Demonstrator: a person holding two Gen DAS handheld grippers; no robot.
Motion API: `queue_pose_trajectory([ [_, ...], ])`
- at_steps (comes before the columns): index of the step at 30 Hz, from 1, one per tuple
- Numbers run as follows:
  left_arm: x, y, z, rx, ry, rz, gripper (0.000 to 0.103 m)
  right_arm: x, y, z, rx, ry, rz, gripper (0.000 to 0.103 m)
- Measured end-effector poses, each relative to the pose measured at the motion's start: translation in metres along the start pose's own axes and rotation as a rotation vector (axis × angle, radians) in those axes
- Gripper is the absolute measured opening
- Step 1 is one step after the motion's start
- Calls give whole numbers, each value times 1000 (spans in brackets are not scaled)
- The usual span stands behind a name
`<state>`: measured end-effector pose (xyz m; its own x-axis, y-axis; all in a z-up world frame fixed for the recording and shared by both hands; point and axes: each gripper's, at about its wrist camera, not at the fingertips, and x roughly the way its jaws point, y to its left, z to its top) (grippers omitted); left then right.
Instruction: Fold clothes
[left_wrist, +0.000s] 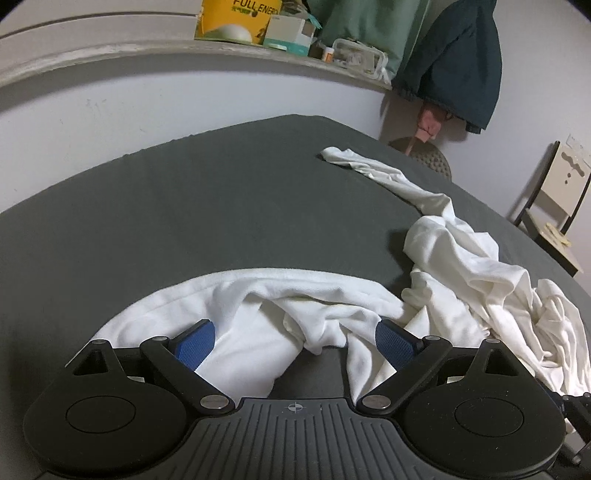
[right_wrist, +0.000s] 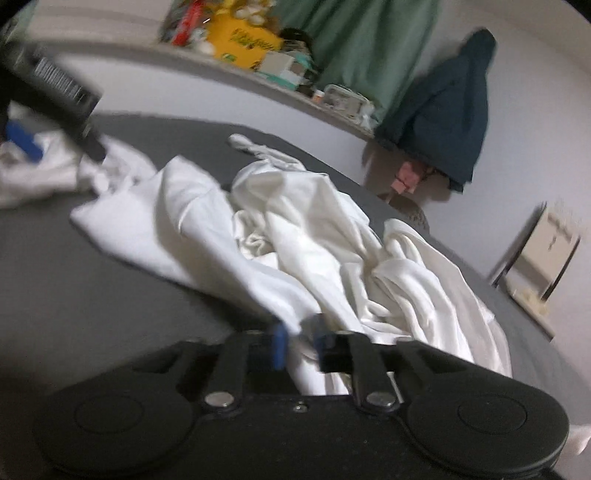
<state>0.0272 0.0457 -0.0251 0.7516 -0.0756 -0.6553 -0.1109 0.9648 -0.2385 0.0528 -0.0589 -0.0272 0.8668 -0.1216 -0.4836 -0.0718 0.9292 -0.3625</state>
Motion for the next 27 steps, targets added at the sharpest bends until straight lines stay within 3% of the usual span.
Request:
queue_pose_trajectory([
  [5,-2,8,2,-54,-1,-39,94,-24,-11,14,46,-84,15,5],
  [9,-3,19,4,-138,-12,-63,94,-52,-17,27,48,-75,163,4],
  [15,-2,27,5,-194,-15,-55,94,-84,-4,15,-207,82,391,3],
  [18,-3,21,6,-164,-23,-69,94,-96,11,8,-327,97,495,3],
  [21,-5,13,6,-103,-31,-78,94,-95,18,10,-343,103,503,4],
  [23,-7,7,7,-62,-40,-77,94,-91,14,15,-273,77,445,12],
  [24,-8,4,7,-46,-43,-74,95,-90,12,17,-238,64,417,29],
  [25,-8,3,8,-37,-44,-73,94,-90,11,19,-213,31,391,53],
  [27,-8,2,8,-34,-39,-76,94,-93,17,24,-198,-66,355,70],
])
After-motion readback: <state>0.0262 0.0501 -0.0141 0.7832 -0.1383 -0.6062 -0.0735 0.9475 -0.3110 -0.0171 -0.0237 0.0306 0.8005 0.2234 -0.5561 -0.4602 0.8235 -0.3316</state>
